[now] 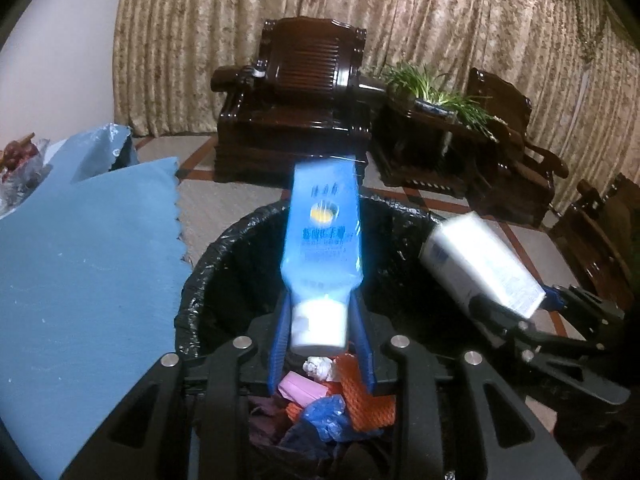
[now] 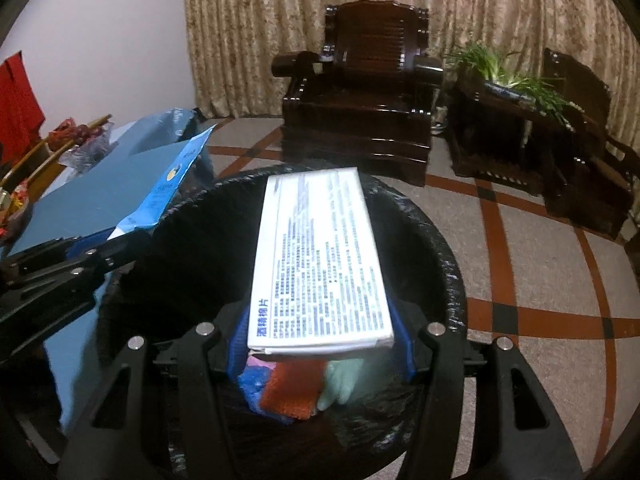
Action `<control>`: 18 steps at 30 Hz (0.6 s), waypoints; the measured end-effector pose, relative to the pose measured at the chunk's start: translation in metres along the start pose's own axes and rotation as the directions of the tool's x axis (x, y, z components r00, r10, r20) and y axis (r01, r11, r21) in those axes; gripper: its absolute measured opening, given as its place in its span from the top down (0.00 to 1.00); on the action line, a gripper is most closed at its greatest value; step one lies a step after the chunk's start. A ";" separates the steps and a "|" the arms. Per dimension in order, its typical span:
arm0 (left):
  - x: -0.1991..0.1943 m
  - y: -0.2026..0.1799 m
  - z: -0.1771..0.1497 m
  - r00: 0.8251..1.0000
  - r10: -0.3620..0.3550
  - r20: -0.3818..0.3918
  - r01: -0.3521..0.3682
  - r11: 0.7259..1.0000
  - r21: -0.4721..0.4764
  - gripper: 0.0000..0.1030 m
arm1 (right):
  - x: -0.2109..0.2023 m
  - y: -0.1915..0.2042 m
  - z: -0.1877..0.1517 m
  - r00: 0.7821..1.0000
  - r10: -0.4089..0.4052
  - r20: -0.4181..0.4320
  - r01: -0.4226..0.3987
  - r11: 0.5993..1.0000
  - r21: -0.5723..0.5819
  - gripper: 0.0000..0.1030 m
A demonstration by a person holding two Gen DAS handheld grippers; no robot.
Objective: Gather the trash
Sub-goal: 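Carry the tube and box over the bin and open both grippers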
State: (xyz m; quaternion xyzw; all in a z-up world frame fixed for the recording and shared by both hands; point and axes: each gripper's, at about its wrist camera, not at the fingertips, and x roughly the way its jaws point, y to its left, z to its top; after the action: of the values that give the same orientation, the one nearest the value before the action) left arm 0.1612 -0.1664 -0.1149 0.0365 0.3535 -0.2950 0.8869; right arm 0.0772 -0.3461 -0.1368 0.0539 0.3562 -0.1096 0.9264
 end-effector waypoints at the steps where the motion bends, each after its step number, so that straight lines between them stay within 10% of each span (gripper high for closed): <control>1: -0.001 0.002 0.000 1.000 -0.010 0.003 0.010 1.000 -0.007 0.51 | 0.000 -0.001 -0.002 1.000 -0.015 0.007 0.015 1.000 -0.001 0.20; 18: -0.069 0.036 -0.006 0.990 0.123 0.068 -0.118 0.990 -0.071 0.07 | -0.049 0.004 0.004 0.994 0.100 0.040 -0.100 0.995 0.011 0.05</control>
State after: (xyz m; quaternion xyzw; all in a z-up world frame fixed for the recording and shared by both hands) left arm 0.1379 -0.1007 -0.0802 0.0174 0.3282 -0.2298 0.9160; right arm 0.0459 -0.3346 -0.1010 0.0755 0.3339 -0.0665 0.9372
